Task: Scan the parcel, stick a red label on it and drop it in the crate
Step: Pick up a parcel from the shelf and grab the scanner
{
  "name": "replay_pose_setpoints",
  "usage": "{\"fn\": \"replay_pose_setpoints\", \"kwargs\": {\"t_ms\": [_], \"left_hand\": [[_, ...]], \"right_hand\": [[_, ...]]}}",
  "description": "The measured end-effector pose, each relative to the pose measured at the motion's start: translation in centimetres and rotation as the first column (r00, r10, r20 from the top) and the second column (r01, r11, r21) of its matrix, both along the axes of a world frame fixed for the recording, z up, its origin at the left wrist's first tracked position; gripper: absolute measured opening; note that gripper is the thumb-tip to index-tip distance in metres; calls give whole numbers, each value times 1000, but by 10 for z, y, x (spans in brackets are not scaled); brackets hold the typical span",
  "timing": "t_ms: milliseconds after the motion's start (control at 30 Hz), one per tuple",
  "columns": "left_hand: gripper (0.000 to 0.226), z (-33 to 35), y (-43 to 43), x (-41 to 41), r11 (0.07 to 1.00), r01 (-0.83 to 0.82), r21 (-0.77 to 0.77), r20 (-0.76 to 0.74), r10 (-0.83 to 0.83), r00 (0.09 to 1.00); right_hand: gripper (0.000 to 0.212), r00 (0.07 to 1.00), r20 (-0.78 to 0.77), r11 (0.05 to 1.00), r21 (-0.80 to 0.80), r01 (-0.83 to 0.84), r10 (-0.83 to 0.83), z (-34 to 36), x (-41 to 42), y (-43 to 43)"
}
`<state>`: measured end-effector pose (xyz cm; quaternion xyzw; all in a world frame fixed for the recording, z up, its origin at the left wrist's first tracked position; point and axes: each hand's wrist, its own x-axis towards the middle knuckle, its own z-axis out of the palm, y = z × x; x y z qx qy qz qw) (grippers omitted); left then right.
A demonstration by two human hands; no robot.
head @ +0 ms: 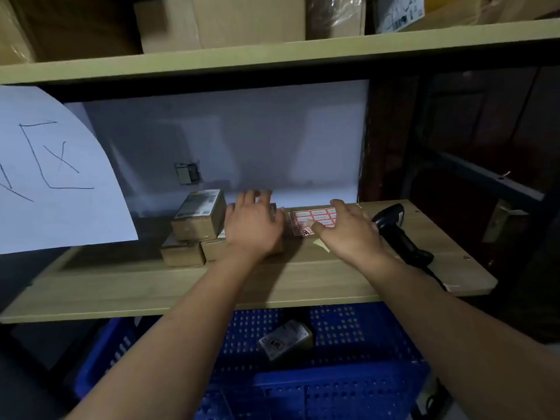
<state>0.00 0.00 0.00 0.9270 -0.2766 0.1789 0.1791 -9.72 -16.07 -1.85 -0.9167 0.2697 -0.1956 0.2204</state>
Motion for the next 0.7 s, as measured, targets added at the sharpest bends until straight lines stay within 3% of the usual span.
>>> {"fn": "replay_pose_setpoints", "kwargs": {"t_ms": [200,300,433,567,633,700], "left_hand": [[49,-6,22,21,979,-160,-129,9,162,987],[51,-6,51,30,915,-309,-260,-17,316,949],[92,-14,82,35,735,-549,-398,-377,415,828],[147,-31,94,62,738,-625,-255,-584,397,708],[155,-39,97,75,743,-631,-226,-616,393,683],[141,-37,98,72,724,-644,-246,-626,388,676]], "right_hand": [[77,989,-15,981,-131,144,-147,-4,-8,-28],[73,969,-53,961,-151,232,-242,-10,-22,-47],[72,939,-76,930,-184,318,-336,-19,-46,-73],[88,895,-158,908,-117,403,-418,-29,-61,-94],[102,880,-216,903,-21,429,-423,-35,-65,-103],[114,887,-274,916,47,398,-371,-42,-67,-108]]}}
